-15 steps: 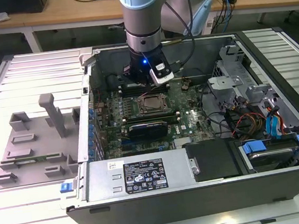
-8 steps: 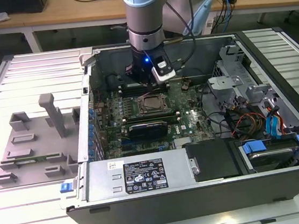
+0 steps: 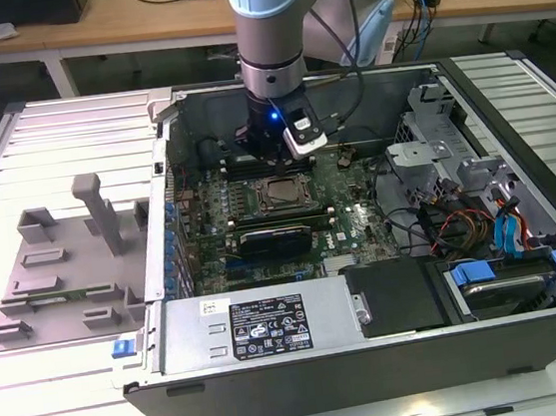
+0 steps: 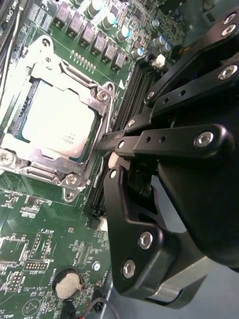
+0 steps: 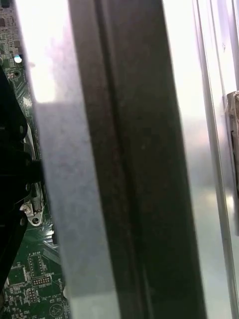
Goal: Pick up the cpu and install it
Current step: 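Install the first cpu locking lever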
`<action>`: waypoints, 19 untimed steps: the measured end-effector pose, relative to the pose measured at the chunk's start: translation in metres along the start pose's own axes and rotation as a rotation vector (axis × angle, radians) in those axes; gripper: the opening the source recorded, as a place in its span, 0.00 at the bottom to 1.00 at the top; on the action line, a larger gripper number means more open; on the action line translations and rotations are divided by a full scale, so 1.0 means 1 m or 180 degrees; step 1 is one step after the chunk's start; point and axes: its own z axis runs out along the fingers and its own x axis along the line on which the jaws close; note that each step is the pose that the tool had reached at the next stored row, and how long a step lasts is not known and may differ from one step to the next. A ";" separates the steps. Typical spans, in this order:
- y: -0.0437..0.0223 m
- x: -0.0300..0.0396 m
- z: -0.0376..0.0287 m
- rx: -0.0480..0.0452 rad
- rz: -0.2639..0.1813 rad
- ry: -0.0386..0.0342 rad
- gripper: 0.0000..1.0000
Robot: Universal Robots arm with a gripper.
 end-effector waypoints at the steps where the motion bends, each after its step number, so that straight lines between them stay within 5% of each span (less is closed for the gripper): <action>1: 0.0002 -0.0016 0.0003 0.0000 0.0000 0.0000 0.11; 15: 0.0036 -0.0026 0.0007 -0.0026 0.0001 0.0004 0.11; 19: 0.0034 -0.0023 0.0028 -0.0030 0.0059 -0.0043 0.11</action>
